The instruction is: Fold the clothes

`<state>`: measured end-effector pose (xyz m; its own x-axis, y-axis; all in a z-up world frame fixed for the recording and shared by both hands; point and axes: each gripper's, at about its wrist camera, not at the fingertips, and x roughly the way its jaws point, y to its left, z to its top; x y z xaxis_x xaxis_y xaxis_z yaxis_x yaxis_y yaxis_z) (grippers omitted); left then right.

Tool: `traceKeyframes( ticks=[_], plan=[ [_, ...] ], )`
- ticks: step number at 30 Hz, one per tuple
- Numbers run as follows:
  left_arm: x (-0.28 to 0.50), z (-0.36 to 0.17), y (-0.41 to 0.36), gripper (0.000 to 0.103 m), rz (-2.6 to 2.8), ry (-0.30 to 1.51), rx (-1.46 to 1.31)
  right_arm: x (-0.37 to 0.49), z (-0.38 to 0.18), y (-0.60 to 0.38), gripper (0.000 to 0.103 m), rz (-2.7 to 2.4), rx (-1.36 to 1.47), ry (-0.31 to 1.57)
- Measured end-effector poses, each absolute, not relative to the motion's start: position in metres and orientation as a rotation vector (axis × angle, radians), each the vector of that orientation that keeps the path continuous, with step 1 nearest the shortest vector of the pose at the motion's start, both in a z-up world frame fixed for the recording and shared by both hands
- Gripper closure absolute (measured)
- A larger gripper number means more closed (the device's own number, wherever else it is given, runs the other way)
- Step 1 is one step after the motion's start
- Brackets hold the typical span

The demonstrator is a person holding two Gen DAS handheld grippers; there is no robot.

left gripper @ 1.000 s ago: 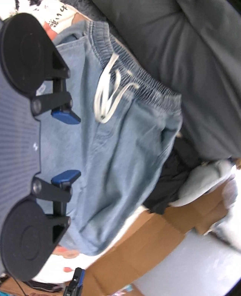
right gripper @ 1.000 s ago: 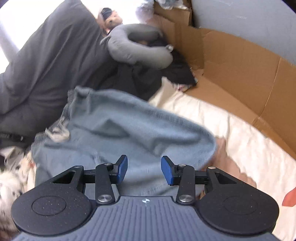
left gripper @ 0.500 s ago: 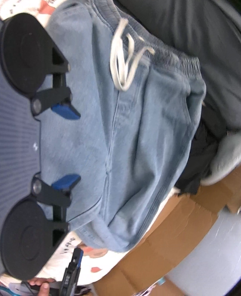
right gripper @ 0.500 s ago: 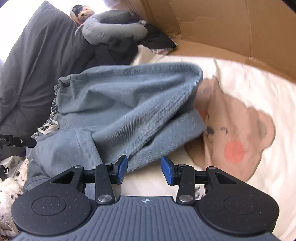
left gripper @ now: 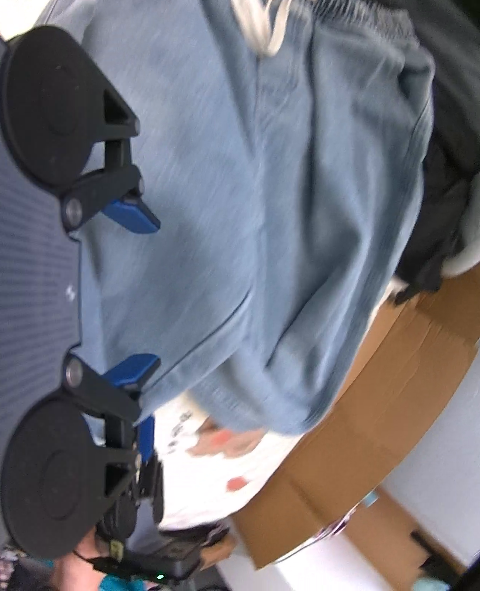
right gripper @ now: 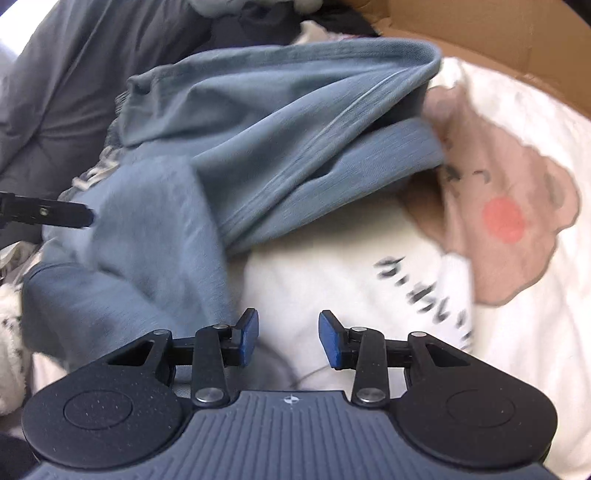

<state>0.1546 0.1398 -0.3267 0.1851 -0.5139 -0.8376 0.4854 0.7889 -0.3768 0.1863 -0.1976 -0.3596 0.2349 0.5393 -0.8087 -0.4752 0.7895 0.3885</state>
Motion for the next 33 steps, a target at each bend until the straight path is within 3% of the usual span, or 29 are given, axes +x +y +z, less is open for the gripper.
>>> traceKeyframes(
  ticks=[3, 15, 16, 18, 19, 22, 33],
  plan=[
    [0.146, -0.33, 0.128, 0.029, -0.752, 1.214, -0.041, 0.179, -0.355, -0.192, 0.071, 0.737, 0.102, 1.141],
    [0.144, -0.362, 0.099, 0.029, -0.796, 1.333, -0.207, 0.168, -0.345, -0.161, 0.075, 0.858, 0.194, 1.154],
    [0.145, -0.366, 0.098, 0.035, -0.79, 1.349, -0.219, 0.167, -0.346, -0.158, 0.075, 0.863, 0.198, 1.156],
    [0.145, -0.372, 0.101, 0.066, -0.783, 1.379, -0.219, 0.166, -0.346, -0.155, 0.075, 0.875, 0.208, 1.161],
    [0.146, -0.373, 0.103, 0.091, -0.782, 1.384, -0.214, 0.167, -0.346, -0.153, 0.075, 0.879, 0.206, 1.16],
    [0.148, -0.366, 0.117, 0.097, -0.761, 1.368, -0.222, 0.175, -0.346, -0.155, 0.075, 0.882, 0.229, 1.152],
    [0.152, -0.325, 0.168, 0.098, -0.672, 1.254, -0.253, 0.216, -0.374, -0.14, 0.074, 0.774, 0.314, 1.224]
  ],
)
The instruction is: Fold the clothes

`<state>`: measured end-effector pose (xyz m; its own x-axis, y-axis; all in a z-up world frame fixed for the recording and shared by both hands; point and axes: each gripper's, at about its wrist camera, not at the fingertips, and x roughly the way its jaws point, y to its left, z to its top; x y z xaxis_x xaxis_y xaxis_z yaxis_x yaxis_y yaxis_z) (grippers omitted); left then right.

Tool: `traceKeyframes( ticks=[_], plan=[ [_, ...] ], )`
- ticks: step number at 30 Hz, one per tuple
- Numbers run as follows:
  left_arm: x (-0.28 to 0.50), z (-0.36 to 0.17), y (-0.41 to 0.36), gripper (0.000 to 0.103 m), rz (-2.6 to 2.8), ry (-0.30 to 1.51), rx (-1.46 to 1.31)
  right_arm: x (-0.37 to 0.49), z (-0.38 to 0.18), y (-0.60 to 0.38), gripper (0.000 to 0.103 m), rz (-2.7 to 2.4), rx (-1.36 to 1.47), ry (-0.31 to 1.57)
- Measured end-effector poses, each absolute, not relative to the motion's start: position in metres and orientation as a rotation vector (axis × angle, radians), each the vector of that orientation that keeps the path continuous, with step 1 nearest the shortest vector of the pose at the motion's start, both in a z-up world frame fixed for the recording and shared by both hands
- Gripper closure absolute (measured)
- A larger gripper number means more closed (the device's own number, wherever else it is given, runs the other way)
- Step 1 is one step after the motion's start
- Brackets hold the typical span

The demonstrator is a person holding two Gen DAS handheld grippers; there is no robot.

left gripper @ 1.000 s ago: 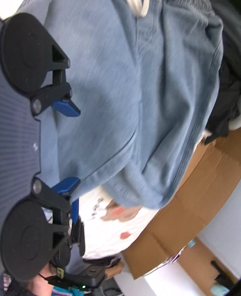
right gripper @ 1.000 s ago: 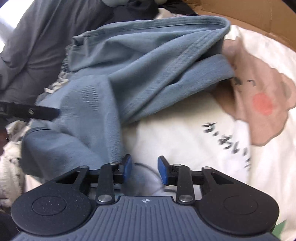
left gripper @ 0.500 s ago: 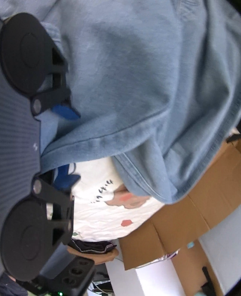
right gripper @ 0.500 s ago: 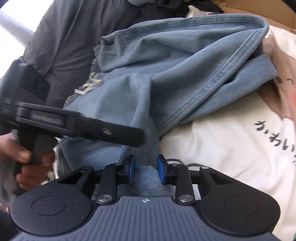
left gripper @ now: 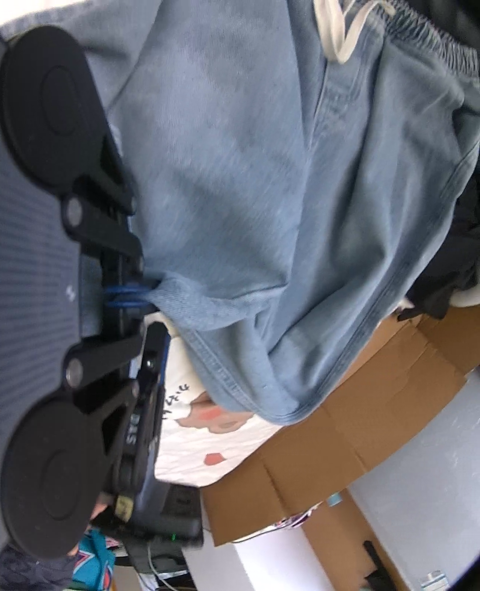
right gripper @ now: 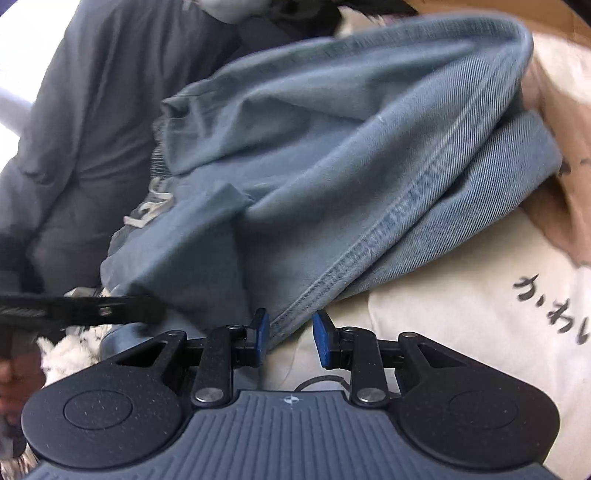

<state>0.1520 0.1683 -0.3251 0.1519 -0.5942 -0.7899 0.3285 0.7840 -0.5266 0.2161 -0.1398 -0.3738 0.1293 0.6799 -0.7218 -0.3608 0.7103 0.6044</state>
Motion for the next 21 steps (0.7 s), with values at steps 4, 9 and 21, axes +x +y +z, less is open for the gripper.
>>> traceKeyframes(
  ticks=[4, 9, 21],
  plan=[
    [0.156, -0.32, 0.178, 0.098, -0.656, 1.231, -0.264, 0.215, -0.391, -0.128, 0.074, 0.772, 0.334, 1.277],
    [0.158, -0.322, 0.185, 0.098, -0.643, 1.224, -0.273, 0.216, -0.4, -0.12, 0.074, 0.778, 0.371, 1.292],
    [0.157, -0.321, 0.191, 0.098, -0.654, 1.214, -0.287, 0.215, -0.392, -0.139, 0.102, 0.806, 0.429, 1.253]
  ],
)
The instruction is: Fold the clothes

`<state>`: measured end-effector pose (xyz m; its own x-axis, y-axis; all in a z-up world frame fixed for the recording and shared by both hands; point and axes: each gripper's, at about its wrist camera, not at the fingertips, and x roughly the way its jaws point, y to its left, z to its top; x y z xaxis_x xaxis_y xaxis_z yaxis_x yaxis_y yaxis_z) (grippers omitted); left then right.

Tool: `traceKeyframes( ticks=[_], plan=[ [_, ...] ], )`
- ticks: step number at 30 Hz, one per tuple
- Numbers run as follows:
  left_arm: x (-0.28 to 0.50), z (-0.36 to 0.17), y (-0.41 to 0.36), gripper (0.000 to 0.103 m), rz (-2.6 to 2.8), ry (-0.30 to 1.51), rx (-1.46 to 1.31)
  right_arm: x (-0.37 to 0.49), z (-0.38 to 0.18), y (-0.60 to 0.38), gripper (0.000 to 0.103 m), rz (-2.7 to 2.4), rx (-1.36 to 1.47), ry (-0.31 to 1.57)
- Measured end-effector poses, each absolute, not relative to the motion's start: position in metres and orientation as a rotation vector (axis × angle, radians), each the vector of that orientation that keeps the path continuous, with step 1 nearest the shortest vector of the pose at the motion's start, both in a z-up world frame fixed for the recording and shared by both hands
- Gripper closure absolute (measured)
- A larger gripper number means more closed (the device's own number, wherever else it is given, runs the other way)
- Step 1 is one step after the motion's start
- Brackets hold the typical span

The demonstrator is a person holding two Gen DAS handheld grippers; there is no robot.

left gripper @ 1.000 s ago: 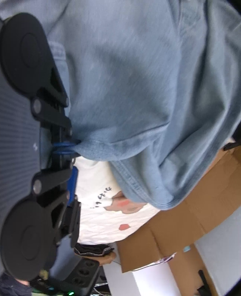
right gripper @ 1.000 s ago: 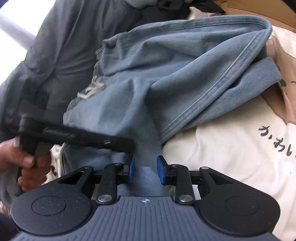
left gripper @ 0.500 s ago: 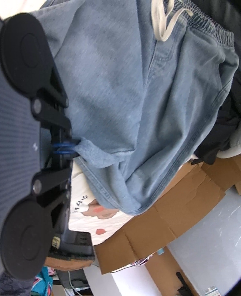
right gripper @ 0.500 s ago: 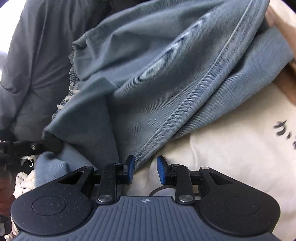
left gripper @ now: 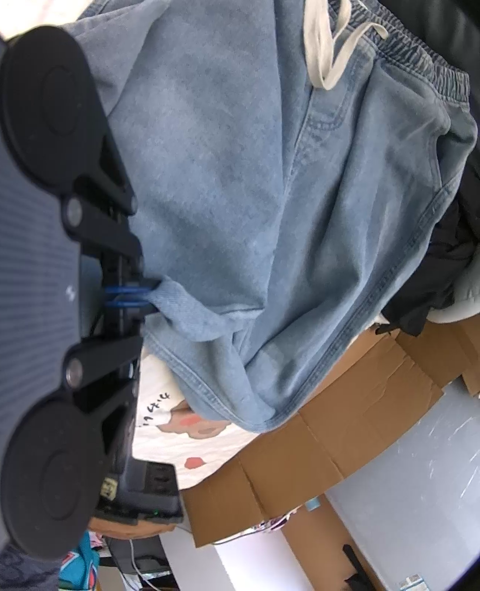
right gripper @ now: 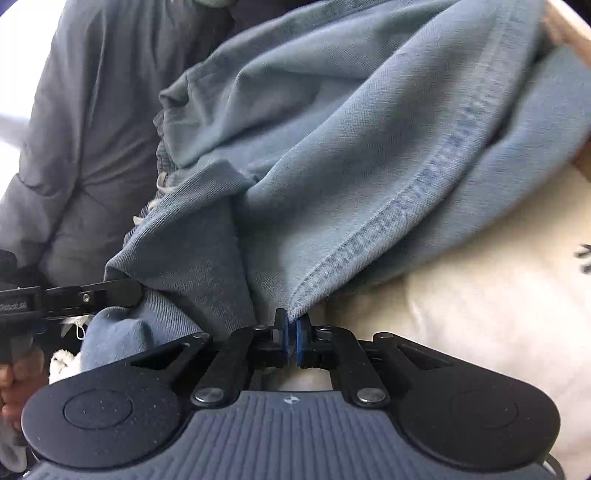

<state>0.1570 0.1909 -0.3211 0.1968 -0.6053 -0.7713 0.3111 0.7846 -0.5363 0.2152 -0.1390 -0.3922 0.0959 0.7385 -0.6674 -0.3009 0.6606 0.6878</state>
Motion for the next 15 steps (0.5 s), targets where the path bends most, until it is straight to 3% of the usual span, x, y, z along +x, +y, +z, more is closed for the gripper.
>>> traceKeyframes(
  ticks=[15],
  plan=[
    [0.157, -0.32, 0.177, 0.098, -0.671, 1.208, -0.252, 0.204, -0.36, -0.28, 0.103, 0.503, 0.424, 1.157]
  ],
)
